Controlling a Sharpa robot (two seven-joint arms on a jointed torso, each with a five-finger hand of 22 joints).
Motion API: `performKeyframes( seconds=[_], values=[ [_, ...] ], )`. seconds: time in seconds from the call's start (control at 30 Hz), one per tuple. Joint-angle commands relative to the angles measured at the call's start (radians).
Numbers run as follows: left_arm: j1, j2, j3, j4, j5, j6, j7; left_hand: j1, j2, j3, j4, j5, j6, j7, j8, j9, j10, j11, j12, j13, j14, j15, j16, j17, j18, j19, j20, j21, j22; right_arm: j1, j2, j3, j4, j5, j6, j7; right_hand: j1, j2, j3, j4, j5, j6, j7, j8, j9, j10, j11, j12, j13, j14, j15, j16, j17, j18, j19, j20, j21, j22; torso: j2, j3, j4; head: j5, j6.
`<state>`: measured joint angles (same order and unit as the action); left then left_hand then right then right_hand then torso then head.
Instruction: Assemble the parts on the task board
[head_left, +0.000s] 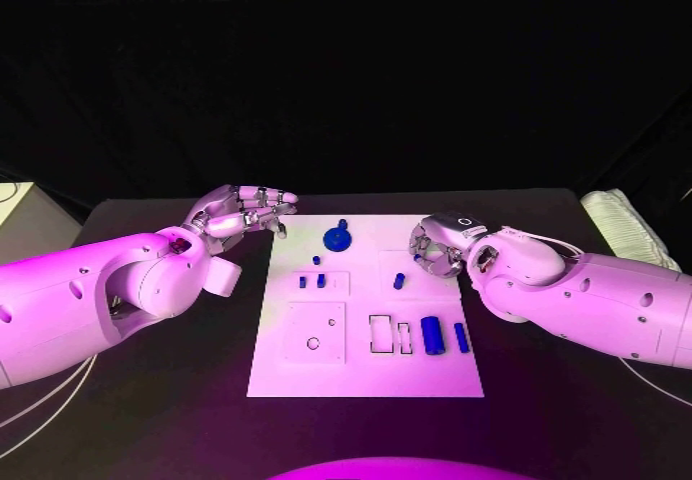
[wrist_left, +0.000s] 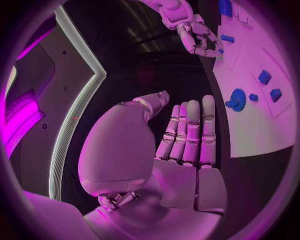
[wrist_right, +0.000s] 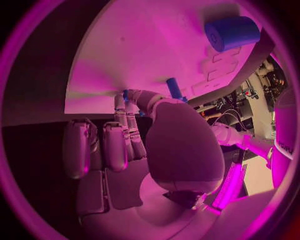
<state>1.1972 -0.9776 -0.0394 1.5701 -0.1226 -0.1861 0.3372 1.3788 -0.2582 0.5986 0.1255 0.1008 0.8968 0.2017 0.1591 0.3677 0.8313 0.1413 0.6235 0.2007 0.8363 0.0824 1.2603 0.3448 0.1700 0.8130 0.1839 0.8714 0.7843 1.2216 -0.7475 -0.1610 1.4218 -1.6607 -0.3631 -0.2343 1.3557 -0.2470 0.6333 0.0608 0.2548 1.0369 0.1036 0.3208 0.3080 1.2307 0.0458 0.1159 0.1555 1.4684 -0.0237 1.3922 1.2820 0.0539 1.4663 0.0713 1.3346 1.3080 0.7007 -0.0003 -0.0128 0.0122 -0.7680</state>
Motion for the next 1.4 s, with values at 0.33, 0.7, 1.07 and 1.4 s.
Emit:
performKeyframes(
  seconds=[0.33, 0.7, 1.07, 1.4],
  values=[
    [0.001, 0.0, 0.001, 0.006, 0.007, 0.021, -0.006, 0.0, 0.012, -0.009, 0.001, -0.006, -0.009, 0.001, 0.002, -0.001, -0.006, 0.003, -0.005, -0.002, 0.008, 0.0, -0.006, 0.002, 0.014, 0.007, -0.002, -0.008, -0.002, -0.009, 0.016, -0.003, -0.003, -0.071, 0.057, -0.056, 0.025, 0.037, 0.041, -0.045, 0.002, 0.028, 0.005, 0.016, 0.023, 0.056, -0.003, -0.013, 0.0, 0.044, -0.008, -0.005, -0.006, -0.01, 0.039, -0.009, 0.031, 0.146, -0.001, -0.0006, 0.0, -0.005, -0.004],
    [0.001, 0.0, 0.001, 0.004, 0.002, 0.022, -0.014, 0.001, 0.012, -0.012, 0.002, -0.006, -0.012, 0.002, 0.002, -0.002, -0.008, 0.005, -0.005, -0.002, 0.009, 0.001, -0.007, 0.002, 0.013, 0.009, -0.001, -0.011, -0.004, -0.016, 0.021, -0.003, 0.006, -0.099, 0.045, -0.093, 0.014, 0.037, 0.065, -0.059, 0.0, 0.022, 0.014, 0.006, 0.028, 0.049, 0.006, -0.038, -0.012, 0.042, -0.001, -0.01, -0.014, -0.01, 0.038, -0.002, 0.031, 0.148, -0.003, -0.0016, 0.0001, -0.006, -0.006],
    [0.001, 0.002, 0.001, 0.001, 0.001, 0.021, -0.016, 0.001, 0.013, -0.014, 0.003, -0.006, -0.014, 0.003, 0.002, -0.003, -0.01, 0.005, -0.006, -0.003, 0.009, 0.002, -0.008, 0.002, 0.013, 0.01, -0.001, -0.012, -0.005, -0.018, -0.005, -0.002, 0.04, -0.1, -0.086, -0.082, -0.004, 0.031, 0.066, -0.066, -0.002, 0.04, 0.015, 0.011, 0.039, 0.074, 0.004, -0.041, -0.015, 0.042, -0.005, -0.008, -0.013, -0.013, 0.044, 0.0, 0.047, 0.159, -0.005, -0.0013, -0.0004, -0.008, -0.002],
    [0.001, 0.005, 0.001, -0.004, 0.001, 0.02, -0.017, 0.001, 0.013, -0.016, 0.003, -0.006, -0.016, 0.004, 0.002, -0.003, -0.011, 0.006, -0.006, -0.003, 0.009, 0.002, -0.009, 0.003, 0.013, 0.011, 0.0, -0.014, -0.007, -0.007, -0.035, 0.003, 0.074, -0.046, -0.131, -0.067, -0.035, 0.024, 0.048, -0.058, -0.004, 0.051, 0.009, 0.015, 0.05, 0.088, 0.0, -0.047, -0.02, 0.042, -0.008, -0.007, -0.014, -0.013, 0.044, -0.002, 0.047, 0.159, -0.002, -0.0006, -0.0013, -0.01, 0.005]
  ],
)
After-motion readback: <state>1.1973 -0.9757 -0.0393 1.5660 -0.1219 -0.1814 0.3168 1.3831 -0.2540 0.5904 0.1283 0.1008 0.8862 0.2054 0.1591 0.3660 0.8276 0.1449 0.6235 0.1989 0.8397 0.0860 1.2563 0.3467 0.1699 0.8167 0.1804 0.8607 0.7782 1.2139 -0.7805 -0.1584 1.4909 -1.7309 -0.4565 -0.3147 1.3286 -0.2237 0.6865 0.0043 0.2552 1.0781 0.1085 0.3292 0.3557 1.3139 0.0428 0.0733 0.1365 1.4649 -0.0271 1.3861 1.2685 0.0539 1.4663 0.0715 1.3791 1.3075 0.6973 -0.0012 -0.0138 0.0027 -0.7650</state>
